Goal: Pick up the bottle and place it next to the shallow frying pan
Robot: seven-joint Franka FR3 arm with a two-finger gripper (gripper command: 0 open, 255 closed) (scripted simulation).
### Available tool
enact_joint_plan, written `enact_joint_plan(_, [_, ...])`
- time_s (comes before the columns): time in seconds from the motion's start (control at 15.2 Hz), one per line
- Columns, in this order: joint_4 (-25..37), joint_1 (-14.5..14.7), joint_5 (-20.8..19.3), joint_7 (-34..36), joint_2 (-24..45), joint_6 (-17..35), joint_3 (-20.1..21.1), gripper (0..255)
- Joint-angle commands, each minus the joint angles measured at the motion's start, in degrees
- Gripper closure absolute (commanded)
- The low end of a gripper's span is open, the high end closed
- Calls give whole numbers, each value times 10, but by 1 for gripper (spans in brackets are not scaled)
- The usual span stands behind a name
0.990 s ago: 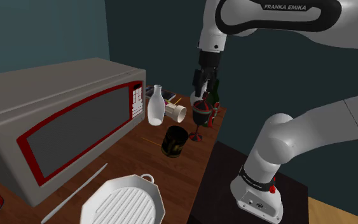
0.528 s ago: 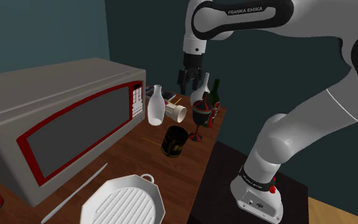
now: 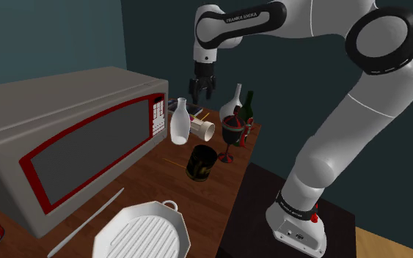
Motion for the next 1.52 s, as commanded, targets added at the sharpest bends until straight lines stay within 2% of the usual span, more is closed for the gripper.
enact_joint_plan(0.0, [31, -3, -6, -4, 42, 12, -2, 0])
enact_joint_plan(0.66, [268, -12, -31, -21, 268, 1, -13, 0])
enact_joint_plan(1.12, [220, -13, -32, -21, 272, 53, -13, 0])
enact_joint_plan(1.45, [216, -14, -32, -21, 273, 58, -13, 0])
